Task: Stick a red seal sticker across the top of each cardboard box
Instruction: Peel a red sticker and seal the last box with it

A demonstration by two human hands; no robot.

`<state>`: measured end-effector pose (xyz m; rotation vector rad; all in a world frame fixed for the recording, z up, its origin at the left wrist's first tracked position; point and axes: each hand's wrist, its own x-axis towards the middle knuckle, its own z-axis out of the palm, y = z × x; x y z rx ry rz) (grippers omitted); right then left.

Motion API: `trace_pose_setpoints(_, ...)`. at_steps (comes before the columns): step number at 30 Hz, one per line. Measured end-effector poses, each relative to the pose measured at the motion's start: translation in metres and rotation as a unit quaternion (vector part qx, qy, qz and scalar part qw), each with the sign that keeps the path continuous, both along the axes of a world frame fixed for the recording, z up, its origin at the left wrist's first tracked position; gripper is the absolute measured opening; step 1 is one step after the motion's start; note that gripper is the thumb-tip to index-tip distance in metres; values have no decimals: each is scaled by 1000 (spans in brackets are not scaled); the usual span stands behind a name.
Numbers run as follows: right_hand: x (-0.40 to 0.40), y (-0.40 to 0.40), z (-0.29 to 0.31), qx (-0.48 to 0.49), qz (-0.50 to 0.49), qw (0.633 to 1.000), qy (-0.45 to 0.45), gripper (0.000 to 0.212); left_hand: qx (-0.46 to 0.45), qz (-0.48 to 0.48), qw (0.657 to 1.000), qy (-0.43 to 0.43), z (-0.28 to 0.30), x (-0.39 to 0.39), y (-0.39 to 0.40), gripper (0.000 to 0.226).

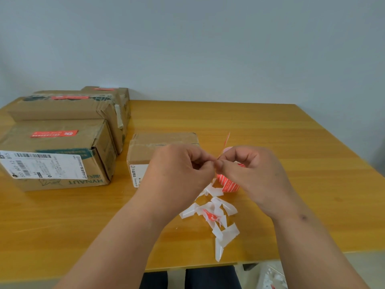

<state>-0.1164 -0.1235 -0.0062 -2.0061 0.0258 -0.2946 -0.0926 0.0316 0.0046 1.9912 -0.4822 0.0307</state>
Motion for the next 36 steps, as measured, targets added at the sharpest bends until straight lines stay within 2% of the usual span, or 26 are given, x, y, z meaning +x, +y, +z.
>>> trace_pose_setpoints(4, 0, 0, -1, -21, 9, 1000, -1, 24, 3, 13, 1000, -2, -4, 1, -2, 17)
trace_pose_setpoints(8, -2, -7, -1, -96, -10, 995, 29, 20, -10, 62, 998, 5, -5, 9, 5, 23)
trace_pose_setpoints(11, -2, -22, -3, -189, -78, 977, 61, 21, -10, 114, 993, -18, 1, 17, 18, 21)
trace_pose_setpoints(15, 0, -38, 5, -307, -191, 929, 84, 21, -1, 186, 978, -93, 9, 30, 36, 19)
trace_pose_setpoints(18, -2, -30, 10, -343, -121, 927, 96, 17, 12, 197, 968, -154, 12, 34, 40, 17)
trace_pose_setpoints(20, -2, -20, 8, -343, -55, 934, 88, 22, 25, 185, 963, -194, 11, 33, 40, 17)
trace_pose_setpoints(22, 3, -14, 4, -344, -44, 936, 66, 30, 40, 168, 958, -229, 7, 32, 39, 17)
trace_pose_setpoints(24, 6, -9, 2, -313, -53, 947, 52, 28, 51, 150, 955, -252, 1, 33, 40, 16)
trace_pose_setpoints(26, 9, -4, 3, -223, -66, 972, 41, 17, 56, 132, 950, -277, -7, 35, 41, 13)
trace_pose_setpoints(27, 9, -1, 6, -160, -75, 984, 38, 14, 60, 126, 947, -290, -10, 36, 42, 12)
trace_pose_setpoints(29, 12, 7, 11, 1, -72, 996, 52, 28, 71, 120, 935, -325, -16, 37, 42, 14)
trace_pose_setpoints(31, 17, 11, 14, 145, -34, 985, 84, 40, 80, 116, 920, -365, -20, 37, 42, 13)
trace_pose_setpoints(32, 18, 12, 14, 191, -16, 978, 89, 36, 85, 115, 914, -380, -23, 38, 42, 13)
trace_pose_setpoints(34, 23, 12, 12, 215, -4, 974, 65, 9, 88, 112, 905, -400, -26, 39, 44, 13)
trace_pose_setpoints(36, 26, 13, 10, 197, -14, 979, 40, 10, 89, 106, 902, -408, -28, 42, 46, 13)
